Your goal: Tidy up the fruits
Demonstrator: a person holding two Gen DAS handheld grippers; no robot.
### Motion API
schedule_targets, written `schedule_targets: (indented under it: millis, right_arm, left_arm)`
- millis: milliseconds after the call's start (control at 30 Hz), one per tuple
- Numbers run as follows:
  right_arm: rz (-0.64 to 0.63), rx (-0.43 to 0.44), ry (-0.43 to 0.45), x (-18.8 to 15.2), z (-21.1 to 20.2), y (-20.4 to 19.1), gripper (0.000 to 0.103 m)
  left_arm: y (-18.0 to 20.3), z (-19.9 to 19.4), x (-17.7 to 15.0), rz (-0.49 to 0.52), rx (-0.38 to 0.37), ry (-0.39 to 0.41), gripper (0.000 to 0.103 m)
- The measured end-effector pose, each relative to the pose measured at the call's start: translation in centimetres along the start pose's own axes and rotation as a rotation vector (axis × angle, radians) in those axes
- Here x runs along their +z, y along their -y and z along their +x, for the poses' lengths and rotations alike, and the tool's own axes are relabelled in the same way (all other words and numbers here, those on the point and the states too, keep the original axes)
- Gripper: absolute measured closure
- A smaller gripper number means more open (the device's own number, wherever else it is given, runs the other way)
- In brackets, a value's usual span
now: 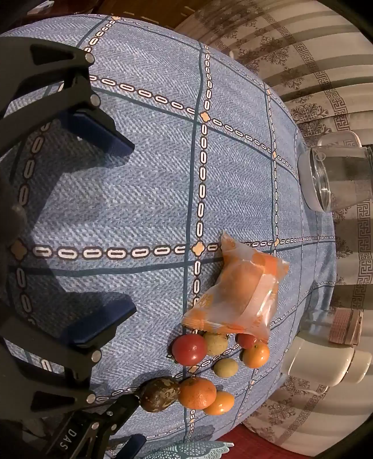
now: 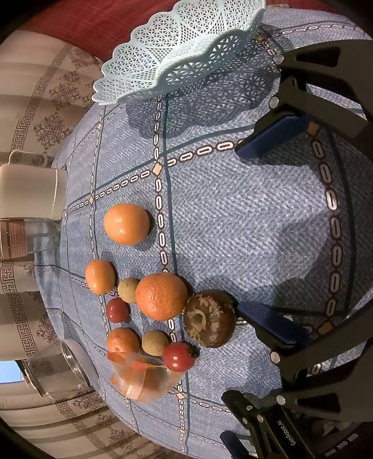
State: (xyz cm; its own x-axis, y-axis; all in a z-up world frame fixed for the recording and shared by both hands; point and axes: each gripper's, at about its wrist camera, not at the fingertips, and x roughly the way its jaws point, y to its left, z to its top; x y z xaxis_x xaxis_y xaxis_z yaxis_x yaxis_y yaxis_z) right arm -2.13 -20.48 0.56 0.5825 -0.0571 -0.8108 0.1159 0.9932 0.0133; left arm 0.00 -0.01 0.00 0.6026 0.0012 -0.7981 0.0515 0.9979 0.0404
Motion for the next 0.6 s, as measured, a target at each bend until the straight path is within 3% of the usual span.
schedule_targets:
  millis: [600]
  right_arm:
    - [0.0,0.0,-0.001,0.01,0.02,-0.01,0.002]
  left_arm:
    - [0.4,-0.24,-0.09,0.003,0.009,0.0,0.005]
